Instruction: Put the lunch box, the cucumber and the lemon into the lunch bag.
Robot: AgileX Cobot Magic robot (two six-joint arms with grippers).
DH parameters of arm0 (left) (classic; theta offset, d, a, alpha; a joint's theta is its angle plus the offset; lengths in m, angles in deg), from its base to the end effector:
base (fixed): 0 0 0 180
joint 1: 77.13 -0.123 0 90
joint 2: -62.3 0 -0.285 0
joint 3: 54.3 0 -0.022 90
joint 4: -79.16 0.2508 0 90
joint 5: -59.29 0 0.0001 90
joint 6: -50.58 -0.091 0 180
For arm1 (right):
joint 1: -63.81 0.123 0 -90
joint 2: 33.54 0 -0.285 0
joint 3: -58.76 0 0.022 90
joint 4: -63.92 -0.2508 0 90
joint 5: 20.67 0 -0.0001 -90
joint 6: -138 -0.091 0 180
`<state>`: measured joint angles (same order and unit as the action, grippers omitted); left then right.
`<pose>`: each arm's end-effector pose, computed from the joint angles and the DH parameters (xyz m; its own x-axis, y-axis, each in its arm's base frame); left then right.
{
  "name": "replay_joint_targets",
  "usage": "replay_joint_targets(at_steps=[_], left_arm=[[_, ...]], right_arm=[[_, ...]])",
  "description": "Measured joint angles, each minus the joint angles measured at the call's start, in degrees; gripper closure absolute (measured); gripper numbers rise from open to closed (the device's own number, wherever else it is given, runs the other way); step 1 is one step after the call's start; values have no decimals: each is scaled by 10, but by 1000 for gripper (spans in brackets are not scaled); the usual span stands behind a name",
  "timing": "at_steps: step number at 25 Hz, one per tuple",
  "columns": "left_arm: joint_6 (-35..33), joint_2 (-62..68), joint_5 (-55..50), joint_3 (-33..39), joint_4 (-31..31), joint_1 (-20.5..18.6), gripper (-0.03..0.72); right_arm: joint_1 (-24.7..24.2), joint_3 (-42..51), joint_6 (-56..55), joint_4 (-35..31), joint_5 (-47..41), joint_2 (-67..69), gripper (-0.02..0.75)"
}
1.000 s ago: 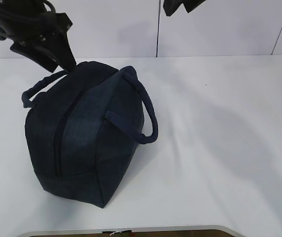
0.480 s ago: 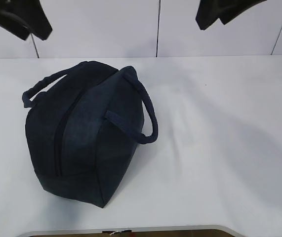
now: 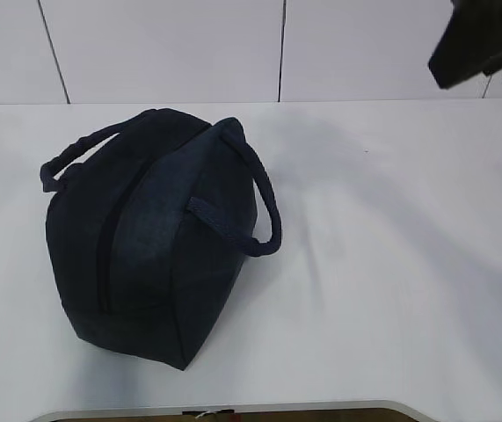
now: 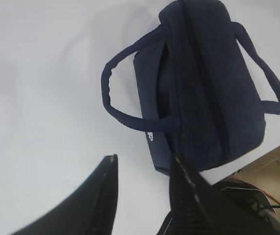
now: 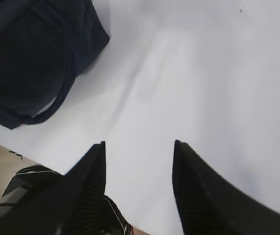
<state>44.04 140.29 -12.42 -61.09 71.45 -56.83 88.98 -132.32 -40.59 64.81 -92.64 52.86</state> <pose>0.2075 -0.0891 0.4315 -0.7149 0.3402 -0.6109 0.4688 0.8814 -0.0578 0.2433 0.1129 0.4157 -0.7489 -0.3844 -0.5398 -0.4403 0.8974 -0.0283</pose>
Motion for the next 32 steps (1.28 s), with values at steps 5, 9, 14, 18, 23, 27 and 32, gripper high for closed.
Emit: replay_joint_targets(at_steps=[5, 9, 14, 18, 23, 27, 32], left_arm=[[0, -107, -1, 56, -1, 0, 458], [0, -191, -3, 105, -1, 0, 464], [0, -290, -5, 176, -1, 0, 464], [0, -355, -6, 229, -1, 0, 464], [0, -440, -9, 281, -1, 0, 464], [0, -498, -13, 314, -1, 0, 464], [0, -560, -13, 363, -2, 0, 463]], right_arm=[[0, 77, 0, 1, 0, -53, 372], [0, 135, 9, 4, 0, -97, 372], [0, 186, 11, 23, 0, -160, 372], [0, 225, 13, 24, 0, -218, 372], [0, 276, 13, 24, 1, -297, 372], [0, 309, 16, 24, 5, -367, 372], [0, 360, 30, 24, 12, -451, 372]])
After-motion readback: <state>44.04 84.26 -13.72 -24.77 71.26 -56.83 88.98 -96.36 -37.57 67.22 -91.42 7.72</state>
